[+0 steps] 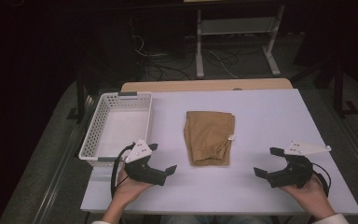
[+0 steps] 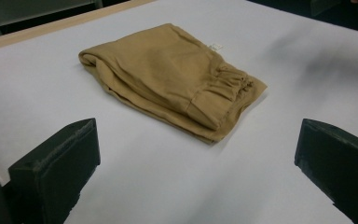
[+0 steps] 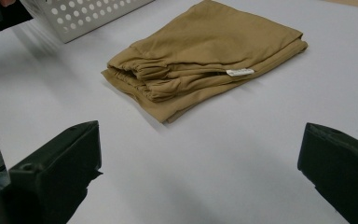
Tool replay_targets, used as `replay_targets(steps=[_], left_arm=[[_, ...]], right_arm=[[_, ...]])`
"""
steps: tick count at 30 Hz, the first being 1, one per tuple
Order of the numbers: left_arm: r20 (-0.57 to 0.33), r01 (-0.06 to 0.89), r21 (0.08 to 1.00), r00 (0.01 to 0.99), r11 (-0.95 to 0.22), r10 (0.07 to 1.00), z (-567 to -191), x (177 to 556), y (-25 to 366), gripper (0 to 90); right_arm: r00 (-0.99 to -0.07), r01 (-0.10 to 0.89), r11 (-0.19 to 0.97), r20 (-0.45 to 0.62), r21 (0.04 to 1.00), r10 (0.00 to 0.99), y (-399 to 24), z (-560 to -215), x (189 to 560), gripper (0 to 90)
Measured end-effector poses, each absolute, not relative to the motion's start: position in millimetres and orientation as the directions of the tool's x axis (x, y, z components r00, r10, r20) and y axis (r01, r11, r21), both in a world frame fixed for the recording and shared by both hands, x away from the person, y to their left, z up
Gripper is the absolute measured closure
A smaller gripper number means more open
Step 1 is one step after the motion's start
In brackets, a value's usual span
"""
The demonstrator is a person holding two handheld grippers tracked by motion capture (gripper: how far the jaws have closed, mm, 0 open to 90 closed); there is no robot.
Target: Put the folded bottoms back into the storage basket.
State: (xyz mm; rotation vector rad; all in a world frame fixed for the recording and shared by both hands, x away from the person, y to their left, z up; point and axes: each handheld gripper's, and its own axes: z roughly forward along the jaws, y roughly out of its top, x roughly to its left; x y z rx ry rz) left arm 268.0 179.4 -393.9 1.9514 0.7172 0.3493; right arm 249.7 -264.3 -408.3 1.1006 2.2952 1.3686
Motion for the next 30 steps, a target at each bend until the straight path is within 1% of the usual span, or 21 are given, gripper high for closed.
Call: replay_targets(steps=[6, 30], left_arm=[[-0.059, 0.332, 0.881, 0.784, -0.338, 0.618, -388.8, 270.3, 177.5, 0.8], [-0.054, 0.331, 0.884, 0.774, -0.331, 0.631, -370.9, 292.6, 168.3, 0.9]], right_arm=[[-0.689, 0.471, 0.273, 0.156, 0.839, 0.708, -261.9, -398.1, 253.1, 0.0], [-0.706, 0.476, 0.301, 0.154, 0.826, 0.691, -252.6, -381.5, 268.4, 0.0]])
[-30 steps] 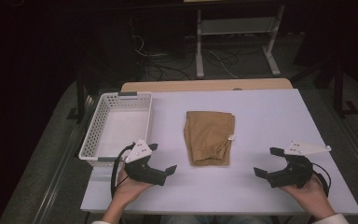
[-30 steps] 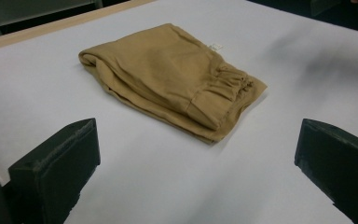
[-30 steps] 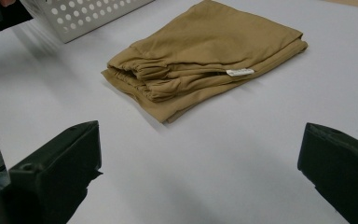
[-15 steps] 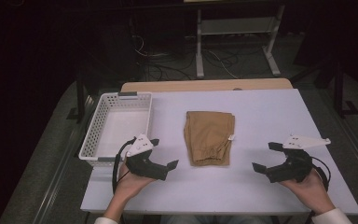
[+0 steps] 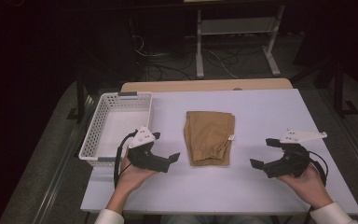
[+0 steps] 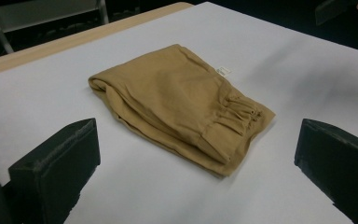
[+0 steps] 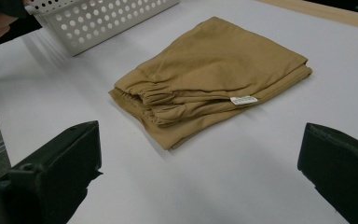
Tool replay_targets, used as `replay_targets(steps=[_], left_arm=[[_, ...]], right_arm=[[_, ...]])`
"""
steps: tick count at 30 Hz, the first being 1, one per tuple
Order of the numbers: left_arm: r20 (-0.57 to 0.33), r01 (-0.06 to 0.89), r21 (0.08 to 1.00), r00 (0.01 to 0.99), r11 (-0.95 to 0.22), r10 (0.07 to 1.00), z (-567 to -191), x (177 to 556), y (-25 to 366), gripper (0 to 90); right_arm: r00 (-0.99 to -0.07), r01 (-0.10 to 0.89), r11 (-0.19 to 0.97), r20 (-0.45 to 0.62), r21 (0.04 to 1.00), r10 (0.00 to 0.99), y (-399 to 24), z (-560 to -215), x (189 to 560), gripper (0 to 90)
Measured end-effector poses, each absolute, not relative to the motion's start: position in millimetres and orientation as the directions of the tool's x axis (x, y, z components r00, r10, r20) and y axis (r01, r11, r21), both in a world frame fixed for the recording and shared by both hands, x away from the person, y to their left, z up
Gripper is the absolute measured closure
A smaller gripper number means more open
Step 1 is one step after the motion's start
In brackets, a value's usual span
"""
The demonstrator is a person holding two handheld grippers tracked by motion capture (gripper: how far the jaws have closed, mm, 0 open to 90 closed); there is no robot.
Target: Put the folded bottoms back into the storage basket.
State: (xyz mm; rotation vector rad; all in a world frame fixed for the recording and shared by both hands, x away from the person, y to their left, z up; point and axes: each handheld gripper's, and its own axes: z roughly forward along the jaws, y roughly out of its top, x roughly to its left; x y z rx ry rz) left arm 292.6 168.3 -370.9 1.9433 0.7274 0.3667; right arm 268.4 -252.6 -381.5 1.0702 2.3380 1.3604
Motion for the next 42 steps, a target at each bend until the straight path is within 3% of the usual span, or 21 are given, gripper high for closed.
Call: replay_targets(steps=[42], left_arm=[[-0.059, 0.372, 0.866, 0.741, -0.335, 0.669, -351.7, 351.2, 141.2, 0.9]], right_arm=[[-0.721, 0.484, 0.326, 0.159, 0.812, 0.674, -226.4, -363.6, 304.0, 0.0]])
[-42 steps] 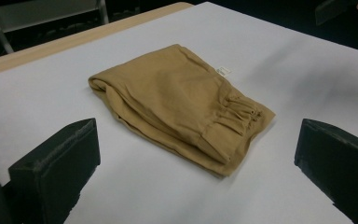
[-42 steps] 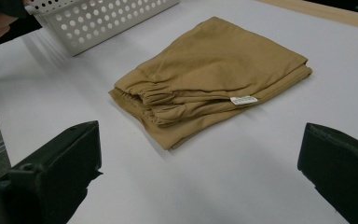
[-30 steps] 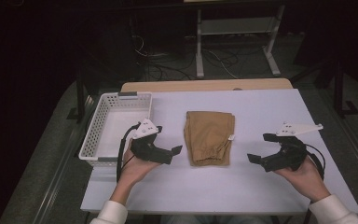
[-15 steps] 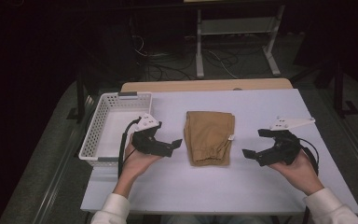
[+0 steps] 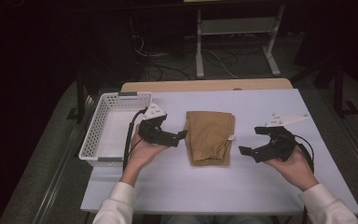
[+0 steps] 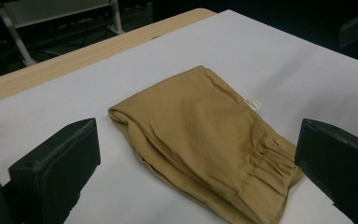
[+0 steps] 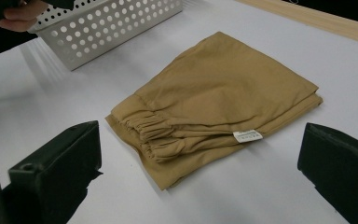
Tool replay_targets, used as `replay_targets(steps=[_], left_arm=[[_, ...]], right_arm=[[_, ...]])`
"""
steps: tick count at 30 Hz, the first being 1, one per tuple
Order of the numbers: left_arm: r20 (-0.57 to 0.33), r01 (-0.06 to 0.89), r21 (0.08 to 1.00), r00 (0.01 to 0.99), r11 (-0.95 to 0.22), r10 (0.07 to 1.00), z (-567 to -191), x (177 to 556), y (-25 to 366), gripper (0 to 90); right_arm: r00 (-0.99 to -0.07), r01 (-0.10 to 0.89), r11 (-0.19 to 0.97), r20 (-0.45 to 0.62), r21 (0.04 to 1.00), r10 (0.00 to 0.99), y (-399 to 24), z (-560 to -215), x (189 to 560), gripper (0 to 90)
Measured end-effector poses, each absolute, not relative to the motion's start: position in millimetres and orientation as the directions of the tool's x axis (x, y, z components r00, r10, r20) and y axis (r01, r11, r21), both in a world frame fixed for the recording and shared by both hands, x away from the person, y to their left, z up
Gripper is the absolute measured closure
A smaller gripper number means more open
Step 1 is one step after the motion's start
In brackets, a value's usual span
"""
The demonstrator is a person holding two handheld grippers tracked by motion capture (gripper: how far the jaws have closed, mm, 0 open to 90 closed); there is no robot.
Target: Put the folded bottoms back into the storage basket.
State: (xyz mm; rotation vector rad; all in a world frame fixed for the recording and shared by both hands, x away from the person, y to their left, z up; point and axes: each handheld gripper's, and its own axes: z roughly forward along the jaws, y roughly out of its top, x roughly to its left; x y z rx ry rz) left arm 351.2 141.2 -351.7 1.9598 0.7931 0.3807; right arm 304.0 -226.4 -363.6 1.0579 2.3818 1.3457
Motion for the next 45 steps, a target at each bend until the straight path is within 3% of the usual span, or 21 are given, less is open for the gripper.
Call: replay_targets(steps=[20, 45], left_arm=[[-0.067, 0.387, 0.864, 0.724, -0.323, 0.687, -348.1, 380.7, 132.5, 0.9], [-0.138, 0.450, 0.847, 0.702, -0.285, 0.698, -375.5, 411.5, 112.5, 0.9]], right_arm=[[-0.706, 0.510, 0.338, 0.159, 0.791, 0.690, -215.2, -372.5, 320.7, 0.0], [-0.665, 0.578, 0.305, 0.219, 0.757, 0.714, -206.6, -394.2, 339.3, 0.0]])
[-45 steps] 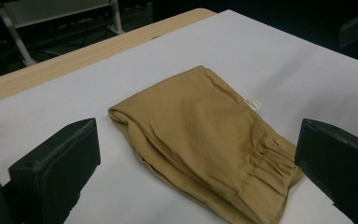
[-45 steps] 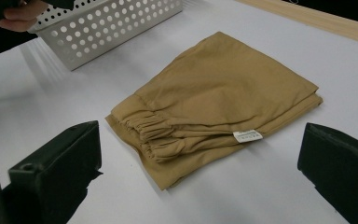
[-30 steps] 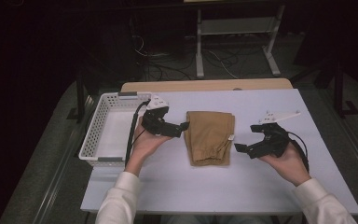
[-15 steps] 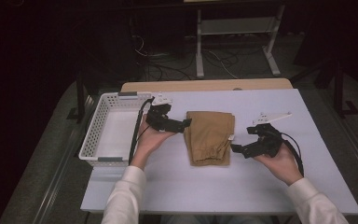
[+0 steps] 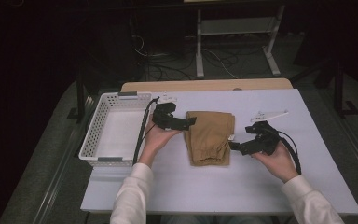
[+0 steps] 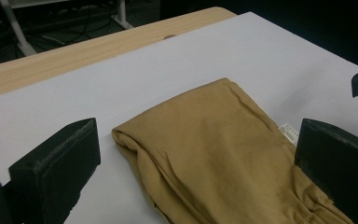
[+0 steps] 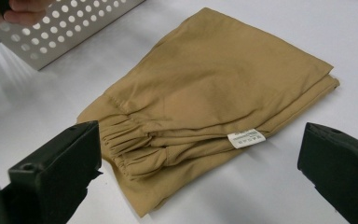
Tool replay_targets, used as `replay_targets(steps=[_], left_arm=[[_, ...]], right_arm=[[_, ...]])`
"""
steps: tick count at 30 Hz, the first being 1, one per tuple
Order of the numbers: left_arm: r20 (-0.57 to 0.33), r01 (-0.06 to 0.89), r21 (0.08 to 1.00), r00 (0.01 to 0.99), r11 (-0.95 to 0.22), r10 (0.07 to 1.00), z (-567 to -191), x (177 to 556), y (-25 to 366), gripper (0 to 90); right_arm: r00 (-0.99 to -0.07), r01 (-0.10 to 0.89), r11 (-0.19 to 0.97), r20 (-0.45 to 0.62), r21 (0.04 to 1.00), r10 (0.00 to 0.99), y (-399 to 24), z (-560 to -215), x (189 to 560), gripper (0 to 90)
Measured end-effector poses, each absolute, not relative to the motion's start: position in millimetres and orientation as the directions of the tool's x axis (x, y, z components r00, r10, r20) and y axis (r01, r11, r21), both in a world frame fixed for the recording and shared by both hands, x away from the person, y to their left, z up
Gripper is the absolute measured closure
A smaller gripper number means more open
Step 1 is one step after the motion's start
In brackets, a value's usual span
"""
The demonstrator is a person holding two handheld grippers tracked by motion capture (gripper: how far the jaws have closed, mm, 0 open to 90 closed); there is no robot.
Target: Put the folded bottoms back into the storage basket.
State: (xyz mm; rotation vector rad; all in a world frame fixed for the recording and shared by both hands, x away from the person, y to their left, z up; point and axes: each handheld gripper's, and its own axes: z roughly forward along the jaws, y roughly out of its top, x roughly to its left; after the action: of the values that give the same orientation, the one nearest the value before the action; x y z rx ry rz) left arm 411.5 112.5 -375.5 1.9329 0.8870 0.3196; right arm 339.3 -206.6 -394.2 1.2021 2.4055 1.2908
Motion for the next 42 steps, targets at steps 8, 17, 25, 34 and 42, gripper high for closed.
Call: replay_targets(steps=[8, 17, 25, 34, 42], left_arm=[[-0.124, 0.454, 0.838, 0.699, -0.303, 0.705, -379.1, 419.5, 103.4, 0.9], [-0.151, 0.494, 0.820, 0.675, -0.290, 0.723, -390.6, 428.7, 102.3, 0.9], [-0.173, 0.522, 0.811, 0.647, -0.266, 0.743, -397.6, 435.4, 105.5, 0.9], [-0.212, 0.550, 0.803, 0.625, -0.231, 0.751, -406.2, 440.2, 108.7, 0.9], [-0.214, 0.563, 0.794, 0.614, -0.231, 0.760, -414.7, 441.5, 107.3, 1.3]], right_arm=[[-0.657, 0.600, 0.314, 0.228, 0.736, 0.718, -204.5, -400.8, 343.3, 0.0], [-0.642, 0.629, 0.305, 0.256, 0.715, 0.723, -197.1, -412.8, 345.0, 0.0], [-0.620, 0.659, 0.278, 0.296, 0.699, 0.726, -194.6, -422.5, 346.3, 0.0], [-0.605, 0.682, 0.271, 0.315, 0.680, 0.731, -188.5, -429.8, 347.0, 0.0], [-0.575, 0.722, 0.261, 0.344, 0.641, 0.743, -185.2, -438.0, 348.4, 0.0]])
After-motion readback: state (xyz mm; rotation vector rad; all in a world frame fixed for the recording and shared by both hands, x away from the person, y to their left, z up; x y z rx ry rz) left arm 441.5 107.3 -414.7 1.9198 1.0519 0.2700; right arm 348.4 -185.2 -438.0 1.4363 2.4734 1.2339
